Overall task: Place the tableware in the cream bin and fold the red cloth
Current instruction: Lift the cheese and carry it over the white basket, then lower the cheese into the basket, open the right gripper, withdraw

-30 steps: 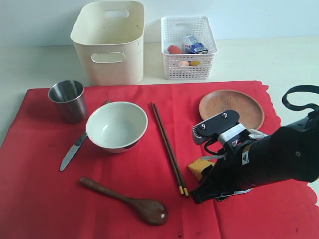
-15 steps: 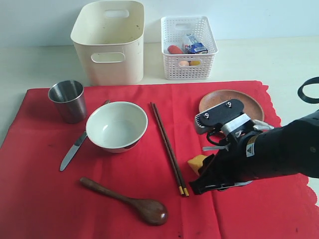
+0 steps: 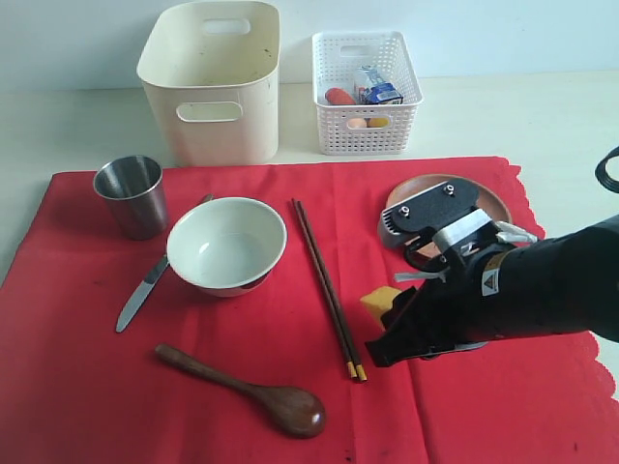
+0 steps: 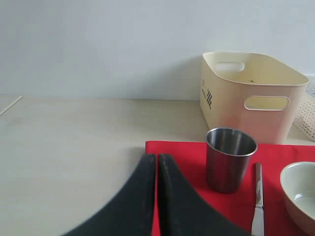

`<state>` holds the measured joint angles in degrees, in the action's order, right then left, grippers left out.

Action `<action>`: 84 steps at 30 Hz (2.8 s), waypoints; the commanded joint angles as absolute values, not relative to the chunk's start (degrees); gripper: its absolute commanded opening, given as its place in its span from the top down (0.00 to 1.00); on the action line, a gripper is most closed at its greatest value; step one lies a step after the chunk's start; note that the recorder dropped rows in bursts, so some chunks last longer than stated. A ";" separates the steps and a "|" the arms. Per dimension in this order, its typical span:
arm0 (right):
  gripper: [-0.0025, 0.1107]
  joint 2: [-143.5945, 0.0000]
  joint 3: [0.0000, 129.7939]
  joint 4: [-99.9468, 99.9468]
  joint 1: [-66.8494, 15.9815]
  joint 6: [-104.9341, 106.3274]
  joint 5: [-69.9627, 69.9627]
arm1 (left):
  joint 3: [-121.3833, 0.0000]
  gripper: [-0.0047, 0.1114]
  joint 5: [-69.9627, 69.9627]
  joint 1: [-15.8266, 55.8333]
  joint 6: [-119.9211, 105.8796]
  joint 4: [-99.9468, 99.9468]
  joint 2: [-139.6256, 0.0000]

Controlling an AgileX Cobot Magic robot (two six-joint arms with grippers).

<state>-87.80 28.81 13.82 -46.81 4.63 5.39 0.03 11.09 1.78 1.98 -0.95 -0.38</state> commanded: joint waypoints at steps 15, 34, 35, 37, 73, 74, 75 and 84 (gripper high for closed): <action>0.98 -87.30 29.07 13.35 -46.53 4.89 -4.90 | 0.00 0.93 11.07 1.62 2.04 -0.59 0.00; 0.98 -97.01 54.78 13.35 -31.26 9.08 -13.17 | 0.00 0.93 11.07 1.62 2.04 -0.59 0.00; 0.98 -98.50 56.86 13.35 -30.95 9.08 -13.17 | 0.00 0.93 11.07 1.62 2.04 -0.59 0.00; 0.98 -102.50 61.10 12.90 -30.12 9.08 -13.17 | 0.00 0.93 11.07 1.62 2.04 -0.59 0.00; 0.36 -128.66 84.96 13.47 -29.85 15.36 -15.08 | 0.00 0.93 11.07 1.62 2.04 -0.59 0.00; 0.36 -127.95 84.96 13.47 -29.85 15.36 -13.90 | 0.00 0.93 11.07 1.62 2.04 -0.59 0.00; 0.36 -127.04 84.96 13.47 -29.85 15.36 -12.43 | 0.00 0.93 11.07 1.62 2.04 -0.59 0.00; 0.43 -113.65 84.96 13.31 -29.85 19.75 6.40 | 0.00 0.93 11.07 1.62 2.04 -0.59 0.00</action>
<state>-117.86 84.63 13.60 -30.04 19.08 1.19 0.03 11.09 1.78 1.98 -0.95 -0.38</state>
